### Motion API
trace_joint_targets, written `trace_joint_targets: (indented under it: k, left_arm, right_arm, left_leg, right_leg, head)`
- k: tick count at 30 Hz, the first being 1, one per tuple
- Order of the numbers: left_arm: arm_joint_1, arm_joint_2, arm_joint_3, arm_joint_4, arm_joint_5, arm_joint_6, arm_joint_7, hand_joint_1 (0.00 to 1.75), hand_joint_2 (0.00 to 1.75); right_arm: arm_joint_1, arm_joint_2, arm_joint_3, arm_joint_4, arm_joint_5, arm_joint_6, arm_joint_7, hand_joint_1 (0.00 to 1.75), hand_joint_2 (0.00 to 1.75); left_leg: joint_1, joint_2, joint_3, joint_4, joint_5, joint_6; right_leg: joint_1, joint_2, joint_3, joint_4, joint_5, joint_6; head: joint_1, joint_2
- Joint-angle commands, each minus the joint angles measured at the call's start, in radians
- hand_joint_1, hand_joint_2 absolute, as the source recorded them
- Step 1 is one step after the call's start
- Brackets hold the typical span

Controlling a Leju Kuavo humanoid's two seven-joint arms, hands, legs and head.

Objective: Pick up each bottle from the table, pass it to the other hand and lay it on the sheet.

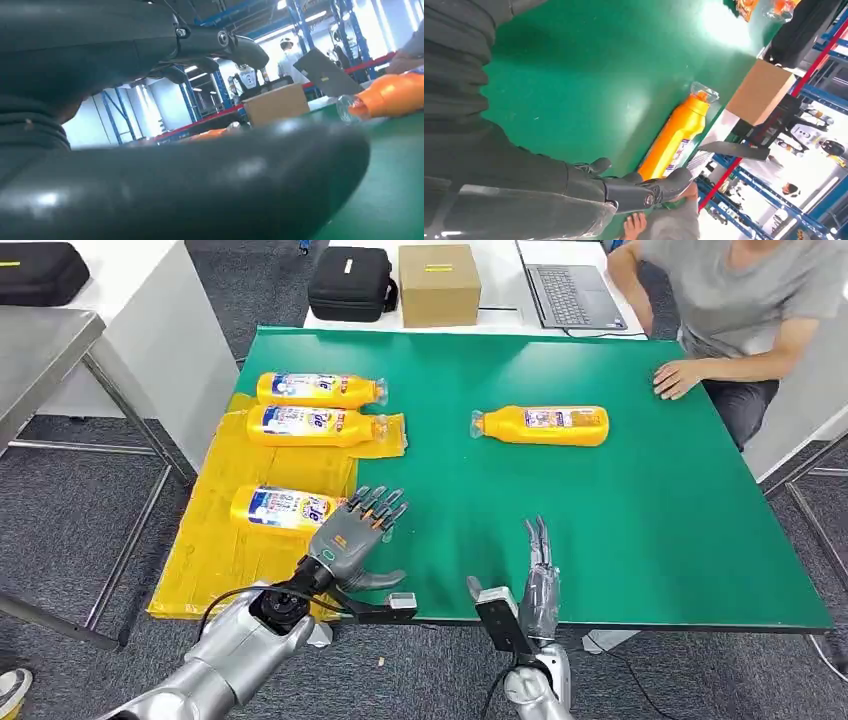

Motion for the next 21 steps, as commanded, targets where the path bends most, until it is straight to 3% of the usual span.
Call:
trace_joint_targets:
  k: [1, 5, 11, 16, 21]
  left_arm:
    - [0.016, 0.024, -0.011, -0.084, 0.055, 0.044, -0.055, 0.00, 1.75]
    - [0.076, -0.021, 0.089, -0.169, 0.427, 0.044, -0.302, 0.00, 1.75]
    - [0.116, -0.053, 0.128, -0.160, 0.617, 0.119, -0.414, 0.00, 1.75]
    - [0.170, -0.081, 0.137, -0.206, 0.837, 0.126, -0.539, 0.00, 1.75]
    - [0.199, -0.080, 0.129, -0.229, 0.932, 0.132, -0.582, 0.00, 1.75]
  right_arm:
    - [-0.009, -0.012, -0.025, 0.008, -0.001, 0.000, 0.000, 0.00, 1.75]
    - [-0.004, -0.020, 0.018, -0.006, -0.072, 0.000, 0.000, 0.00, 1.75]
    - [0.009, -0.038, 0.070, -0.066, -0.157, 0.000, 0.000, 0.00, 1.75]
    - [0.053, -0.077, 0.176, -0.242, -0.307, 0.013, 0.000, 0.00, 1.75]
    - [0.108, -0.098, 0.229, -0.387, -0.334, 0.011, 0.000, 0.00, 1.75]
  left_leg:
    - [0.001, 0.001, 0.004, 0.000, -0.002, -0.002]
    - [0.001, 0.001, 0.004, 0.001, -0.003, -0.002]
    - [0.001, 0.003, 0.009, 0.001, -0.006, -0.004]
    - [0.000, 0.001, 0.002, 0.000, -0.002, -0.002]
    - [0.000, 0.001, 0.002, 0.000, -0.002, -0.002]
  right_leg:
    - [0.001, 0.000, 0.003, 0.001, -0.002, -0.002]
    - [0.001, 0.000, 0.004, 0.001, -0.003, -0.002]
    - [0.002, 0.001, 0.008, 0.002, -0.006, -0.004]
    - [0.000, 0.000, 0.001, 0.000, -0.002, -0.002]
    - [0.001, 0.000, 0.002, 0.000, -0.002, -0.002]
  head:
    - [0.000, 0.000]
    - [0.000, 0.000]
    - [0.000, 0.000]
    - [0.000, 0.000]
    - [0.000, 0.000]
